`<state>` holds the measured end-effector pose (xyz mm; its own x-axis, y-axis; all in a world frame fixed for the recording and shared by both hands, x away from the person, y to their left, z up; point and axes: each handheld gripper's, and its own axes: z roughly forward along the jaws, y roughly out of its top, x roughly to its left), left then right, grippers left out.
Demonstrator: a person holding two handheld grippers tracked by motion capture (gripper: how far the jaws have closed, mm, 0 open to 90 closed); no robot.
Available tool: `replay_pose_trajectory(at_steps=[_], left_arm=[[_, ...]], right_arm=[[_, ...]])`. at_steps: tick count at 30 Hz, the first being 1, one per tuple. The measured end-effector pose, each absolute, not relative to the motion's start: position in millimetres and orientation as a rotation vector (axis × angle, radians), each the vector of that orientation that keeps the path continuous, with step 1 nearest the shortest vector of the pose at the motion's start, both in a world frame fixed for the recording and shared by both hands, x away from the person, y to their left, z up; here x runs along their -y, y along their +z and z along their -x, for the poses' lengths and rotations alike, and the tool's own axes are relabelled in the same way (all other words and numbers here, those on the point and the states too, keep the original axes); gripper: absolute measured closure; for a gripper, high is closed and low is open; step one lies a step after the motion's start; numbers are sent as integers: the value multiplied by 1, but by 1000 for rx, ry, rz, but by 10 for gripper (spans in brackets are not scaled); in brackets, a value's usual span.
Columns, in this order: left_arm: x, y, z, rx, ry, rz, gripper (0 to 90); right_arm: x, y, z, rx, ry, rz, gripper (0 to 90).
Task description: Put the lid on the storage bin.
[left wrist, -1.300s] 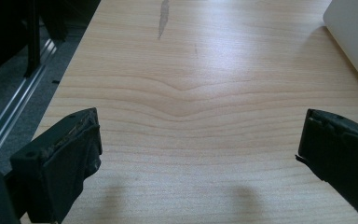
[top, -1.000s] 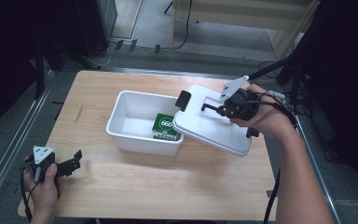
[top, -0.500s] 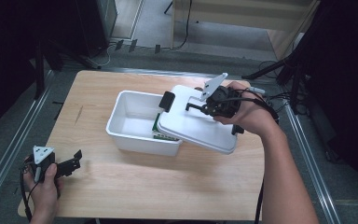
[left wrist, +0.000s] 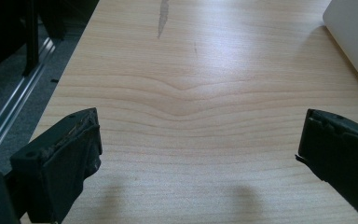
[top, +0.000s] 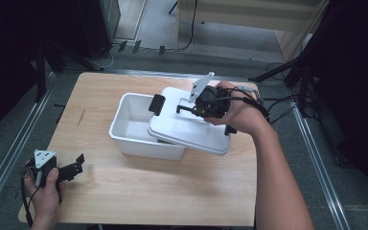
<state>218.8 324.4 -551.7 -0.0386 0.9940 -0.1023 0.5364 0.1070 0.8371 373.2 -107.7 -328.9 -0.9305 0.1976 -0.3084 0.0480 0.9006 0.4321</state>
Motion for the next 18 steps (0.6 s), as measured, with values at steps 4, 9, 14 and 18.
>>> replay_pose_trajectory(at_steps=[4,9,14,18], left_arm=[[-325,-552,-219,-1668,807,-1523,0],[-325,-552,-219,-1668,804,-1518,0],[-325,-552,-219,-1669,806,-1517,0],[-324,-552,-218,-1668,806,-1507,0]], right_arm=[[98,-329,-374,-2722,604,-160,852],[86,-328,-374,-2728,607,-139,852],[71,-328,-375,-2747,621,-98,853],[56,-328,-377,-2750,632,-77,853]])
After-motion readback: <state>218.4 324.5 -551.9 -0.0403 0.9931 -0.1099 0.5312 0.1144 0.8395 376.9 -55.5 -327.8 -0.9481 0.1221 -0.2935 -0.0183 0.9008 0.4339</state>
